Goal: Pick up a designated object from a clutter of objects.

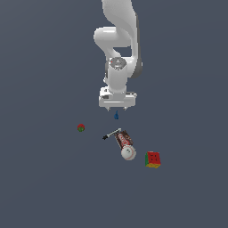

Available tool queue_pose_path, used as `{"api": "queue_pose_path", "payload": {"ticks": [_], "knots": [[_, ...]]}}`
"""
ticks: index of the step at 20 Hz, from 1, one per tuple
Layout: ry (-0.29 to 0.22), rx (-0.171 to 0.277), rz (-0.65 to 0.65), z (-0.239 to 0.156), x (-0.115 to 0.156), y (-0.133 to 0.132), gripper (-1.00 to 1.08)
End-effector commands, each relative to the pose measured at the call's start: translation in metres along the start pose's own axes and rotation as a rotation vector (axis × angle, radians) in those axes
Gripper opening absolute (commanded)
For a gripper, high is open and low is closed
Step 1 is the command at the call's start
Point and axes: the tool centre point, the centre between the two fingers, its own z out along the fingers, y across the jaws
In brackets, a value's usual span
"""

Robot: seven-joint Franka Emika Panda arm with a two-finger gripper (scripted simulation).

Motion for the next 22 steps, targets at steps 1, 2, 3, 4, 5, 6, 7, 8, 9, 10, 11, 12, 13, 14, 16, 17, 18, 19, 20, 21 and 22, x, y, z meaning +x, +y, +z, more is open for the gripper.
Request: {"api": "queue_pose_path", "payload": {"ticks": [1, 2, 3, 4, 5, 6, 7, 8, 9, 10, 11, 12, 13, 14, 16, 17, 18, 19, 20, 21, 22], "knots": [[0.0, 0.0, 0.0, 0.006, -0.001, 0.0, 1.0], [0.0, 0.0, 0.0, 0.01, -0.001, 0.0, 1.0], [0.0, 0.0, 0.0, 0.013, -0.001, 0.0, 1.0], [0.0, 0.0, 0.0, 0.017, -0.001, 0.0, 1.0], [0.0, 0.0, 0.0, 0.022, -0.001, 0.0, 1.0], [0.0, 0.0, 0.0, 0.026, -0.001, 0.0, 1.0], [0.0, 0.0, 0.0, 0.029, -0.001, 0.0, 1.0], [0.0, 0.0, 0.0, 0.033, -0.001, 0.0, 1.0], [0.0, 0.0, 0.0, 0.035, -0.002, 0.0, 1.0], [0.0, 0.0, 0.0, 0.038, -0.002, 0.0, 1.0], [0.0, 0.0, 0.0, 0.04, -0.002, 0.0, 1.0], [0.0, 0.0, 0.0, 0.042, -0.002, 0.0, 1.0], [0.0, 0.0, 0.0, 0.043, -0.001, 0.0, 1.0], [0.0, 0.0, 0.0, 0.044, -0.001, 0.0, 1.0], [0.0, 0.0, 0.0, 0.045, -0.001, 0.0, 1.0], [0.0, 0.0, 0.0, 0.044, -0.001, 0.0, 1.0], [0.0, 0.0, 0.0, 0.044, -0.001, 0.0, -1.0], [0.0, 0.0, 0.0, 0.044, -0.001, 0.0, -1.0], [0.0, 0.0, 0.0, 0.044, -0.001, 0.0, -1.0], [0.0, 0.0, 0.0, 0.044, -0.001, 0.0, -1.0], [0.0, 0.0, 0.0, 0.044, -0.001, 0.0, -1.0]]}}
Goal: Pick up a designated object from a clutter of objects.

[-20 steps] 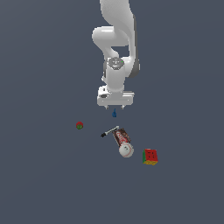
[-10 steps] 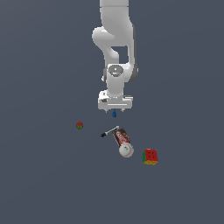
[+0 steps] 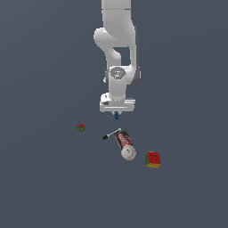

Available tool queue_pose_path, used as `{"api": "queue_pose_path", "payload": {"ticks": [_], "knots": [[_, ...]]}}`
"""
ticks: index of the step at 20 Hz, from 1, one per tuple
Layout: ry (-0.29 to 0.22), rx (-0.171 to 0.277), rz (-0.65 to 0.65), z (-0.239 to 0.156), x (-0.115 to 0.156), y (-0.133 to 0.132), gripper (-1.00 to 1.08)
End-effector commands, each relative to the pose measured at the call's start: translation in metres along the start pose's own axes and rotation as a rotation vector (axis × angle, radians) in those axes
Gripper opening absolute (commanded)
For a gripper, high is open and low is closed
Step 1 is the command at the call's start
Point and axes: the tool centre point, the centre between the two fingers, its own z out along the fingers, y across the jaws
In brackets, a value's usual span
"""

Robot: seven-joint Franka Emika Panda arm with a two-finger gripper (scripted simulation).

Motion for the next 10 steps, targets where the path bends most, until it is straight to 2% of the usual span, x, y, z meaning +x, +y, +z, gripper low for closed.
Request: {"api": "queue_pose_path", "payload": {"ticks": [1, 10], "knots": [[0.0, 0.0, 0.0, 0.0001, 0.0001, 0.0, -1.0], [0.0, 0.0, 0.0, -0.0027, 0.0015, 0.0009, -1.0]]}}
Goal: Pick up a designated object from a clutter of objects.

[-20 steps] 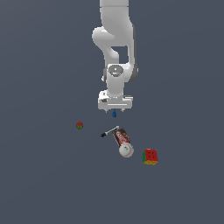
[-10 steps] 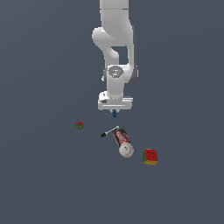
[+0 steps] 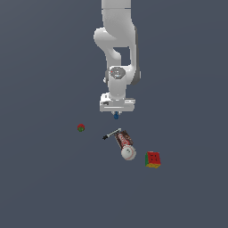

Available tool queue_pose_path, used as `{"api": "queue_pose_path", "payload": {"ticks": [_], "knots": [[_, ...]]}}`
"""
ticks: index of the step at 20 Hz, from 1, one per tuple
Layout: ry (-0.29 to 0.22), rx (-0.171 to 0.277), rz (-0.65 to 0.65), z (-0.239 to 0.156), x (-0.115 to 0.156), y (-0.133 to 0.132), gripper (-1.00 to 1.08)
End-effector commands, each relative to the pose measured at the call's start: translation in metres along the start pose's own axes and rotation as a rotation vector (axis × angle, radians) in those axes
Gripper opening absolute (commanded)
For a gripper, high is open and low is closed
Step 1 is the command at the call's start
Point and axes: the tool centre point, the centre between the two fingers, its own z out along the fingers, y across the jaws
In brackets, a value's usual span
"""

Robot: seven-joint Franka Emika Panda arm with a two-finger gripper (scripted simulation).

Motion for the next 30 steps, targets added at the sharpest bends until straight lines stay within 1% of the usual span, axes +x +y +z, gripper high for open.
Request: {"api": "queue_pose_path", "payload": {"ticks": [1, 7, 13, 30], "knots": [[0.001, 0.0, 0.0, -0.003, 0.002, 0.001, -1.0], [0.001, 0.0, 0.0, -0.02, 0.01, 0.006, -1.0], [0.001, 0.001, 0.0, -0.051, 0.026, 0.016, -1.0], [0.001, 0.002, 0.0, -0.184, 0.093, 0.057, -1.0]]}}
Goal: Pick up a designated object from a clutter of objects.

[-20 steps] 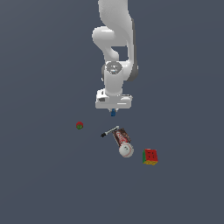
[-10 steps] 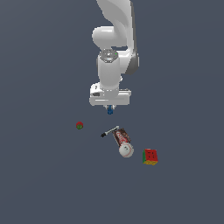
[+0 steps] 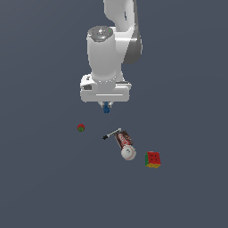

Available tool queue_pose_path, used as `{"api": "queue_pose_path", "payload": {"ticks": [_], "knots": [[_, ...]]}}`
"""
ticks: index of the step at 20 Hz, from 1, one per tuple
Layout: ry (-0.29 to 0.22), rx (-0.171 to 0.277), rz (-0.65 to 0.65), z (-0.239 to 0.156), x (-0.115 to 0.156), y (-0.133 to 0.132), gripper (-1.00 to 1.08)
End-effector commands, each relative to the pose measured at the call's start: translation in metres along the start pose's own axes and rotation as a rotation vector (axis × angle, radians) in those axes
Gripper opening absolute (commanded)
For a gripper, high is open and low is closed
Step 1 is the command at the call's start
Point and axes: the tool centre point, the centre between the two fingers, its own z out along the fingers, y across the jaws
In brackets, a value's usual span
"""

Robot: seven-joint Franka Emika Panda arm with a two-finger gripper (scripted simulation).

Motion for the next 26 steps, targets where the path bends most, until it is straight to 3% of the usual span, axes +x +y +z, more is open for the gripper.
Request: {"api": "queue_pose_path", "payload": {"ticks": [1, 14, 26], "knots": [[-0.001, 0.0, 0.0, -0.022, 0.011, 0.007, -1.0], [-0.001, -0.001, 0.0, -0.121, 0.066, 0.038, -1.0], [-0.001, -0.002, 0.0, -0.185, 0.105, 0.059, -1.0]]}}
